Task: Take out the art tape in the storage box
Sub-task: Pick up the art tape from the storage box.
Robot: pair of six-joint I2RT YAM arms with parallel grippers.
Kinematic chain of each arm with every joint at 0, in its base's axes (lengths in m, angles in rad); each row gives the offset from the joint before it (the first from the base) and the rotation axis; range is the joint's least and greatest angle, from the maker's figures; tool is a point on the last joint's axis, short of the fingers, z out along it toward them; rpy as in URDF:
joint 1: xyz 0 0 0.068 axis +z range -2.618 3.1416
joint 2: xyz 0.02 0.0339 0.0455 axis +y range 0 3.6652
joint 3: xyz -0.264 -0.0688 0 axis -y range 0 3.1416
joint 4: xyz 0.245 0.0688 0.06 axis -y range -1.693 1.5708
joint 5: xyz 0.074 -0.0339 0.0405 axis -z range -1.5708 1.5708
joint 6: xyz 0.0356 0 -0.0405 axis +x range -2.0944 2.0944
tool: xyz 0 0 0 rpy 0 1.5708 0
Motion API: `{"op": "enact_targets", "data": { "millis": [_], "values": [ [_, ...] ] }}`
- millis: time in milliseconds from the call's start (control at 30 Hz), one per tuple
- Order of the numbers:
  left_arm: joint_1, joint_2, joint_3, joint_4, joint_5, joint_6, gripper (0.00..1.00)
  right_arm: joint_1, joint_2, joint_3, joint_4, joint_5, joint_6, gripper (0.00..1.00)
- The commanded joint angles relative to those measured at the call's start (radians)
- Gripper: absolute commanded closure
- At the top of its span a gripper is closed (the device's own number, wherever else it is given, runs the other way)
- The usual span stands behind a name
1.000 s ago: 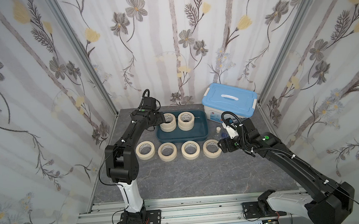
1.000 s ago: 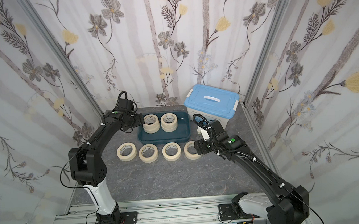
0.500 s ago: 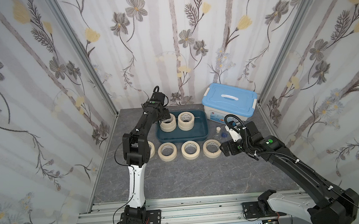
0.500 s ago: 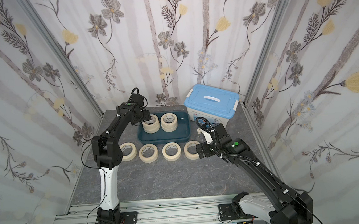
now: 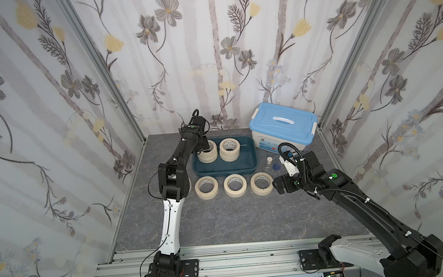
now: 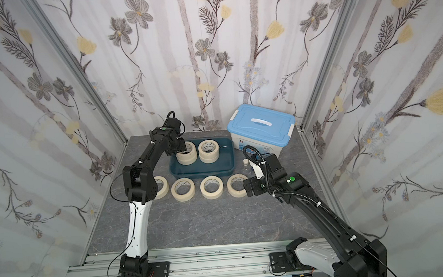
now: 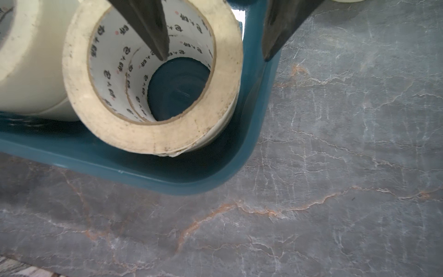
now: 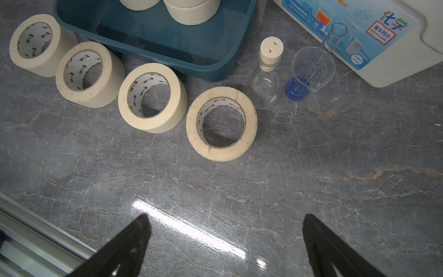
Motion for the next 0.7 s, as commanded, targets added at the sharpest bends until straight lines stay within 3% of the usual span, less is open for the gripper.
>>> {"op": "enact_targets", "data": {
  "millis": [0,400,667],
  "values": [
    [0.000,0.011,0.010,-0.023,0.007,-0.013,0.41,-0.001,0.001,-0.004,-0.003,0.017,-0.001,0.00],
    [0.000,0.008,0.010,-0.012,0.038,-0.017,0.70,-0.003,0.005,-0.005,-0.003,0.023,-0.006,0.00],
    [-0.001,-0.017,0.009,-0.002,0.046,-0.023,0.83,-0.004,-0.002,-0.010,-0.003,0.026,-0.007,0.00]
  ]
}}
